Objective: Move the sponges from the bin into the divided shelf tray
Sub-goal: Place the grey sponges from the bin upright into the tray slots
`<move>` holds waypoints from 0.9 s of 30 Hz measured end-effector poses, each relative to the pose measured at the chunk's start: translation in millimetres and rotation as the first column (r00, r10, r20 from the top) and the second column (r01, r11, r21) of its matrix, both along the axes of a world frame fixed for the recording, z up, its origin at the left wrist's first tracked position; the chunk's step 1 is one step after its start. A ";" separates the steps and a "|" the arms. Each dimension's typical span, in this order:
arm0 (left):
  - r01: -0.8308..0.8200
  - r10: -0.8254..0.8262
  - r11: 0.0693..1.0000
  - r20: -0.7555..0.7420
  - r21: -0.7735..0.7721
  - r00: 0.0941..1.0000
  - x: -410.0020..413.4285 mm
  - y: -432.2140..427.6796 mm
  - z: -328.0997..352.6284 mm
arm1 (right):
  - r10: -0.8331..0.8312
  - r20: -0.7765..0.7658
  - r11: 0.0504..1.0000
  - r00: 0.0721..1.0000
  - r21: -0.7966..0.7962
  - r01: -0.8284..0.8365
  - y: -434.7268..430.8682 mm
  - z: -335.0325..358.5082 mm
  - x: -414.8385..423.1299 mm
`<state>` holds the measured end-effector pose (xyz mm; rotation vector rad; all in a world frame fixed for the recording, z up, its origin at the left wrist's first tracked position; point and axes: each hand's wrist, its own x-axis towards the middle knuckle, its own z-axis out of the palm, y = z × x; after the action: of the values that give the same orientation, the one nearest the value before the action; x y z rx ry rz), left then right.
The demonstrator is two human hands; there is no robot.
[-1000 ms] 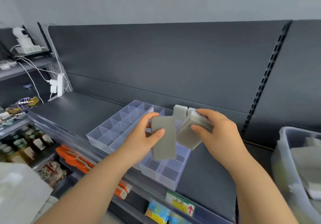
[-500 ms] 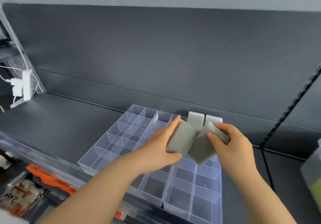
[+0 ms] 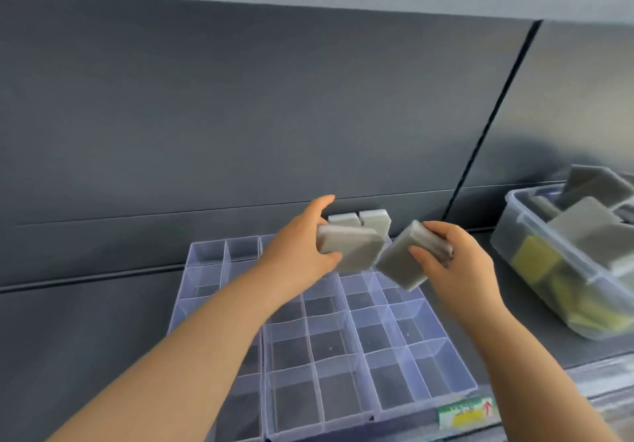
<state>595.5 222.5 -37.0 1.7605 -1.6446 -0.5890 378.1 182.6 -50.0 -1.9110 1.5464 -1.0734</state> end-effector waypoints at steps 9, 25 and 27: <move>0.002 0.033 0.993 0.282 -0.122 0.959 -25.9 -37.8 3.9 | 0.055 -0.079 0.997 0.995 -0.041 -0.058 -34.2 11.8 -10.0; 0.070 -0.096 0.995 0.464 0.074 0.881 -37.9 -69.0 -21.6 | 0.314 -0.111 0.949 0.943 0.007 -0.315 -89.7 -15.4 -6.0; 0.079 -0.093 0.996 0.446 0.048 0.890 -39.6 -72.8 -24.5 | 0.326 -0.129 0.945 0.936 0.007 -0.328 -93.5 -19.5 -7.7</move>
<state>555.9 149.6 -61.5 1.9553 -2.0403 -0.2500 370.5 89.1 -69.4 -2.1882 1.2239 -0.8313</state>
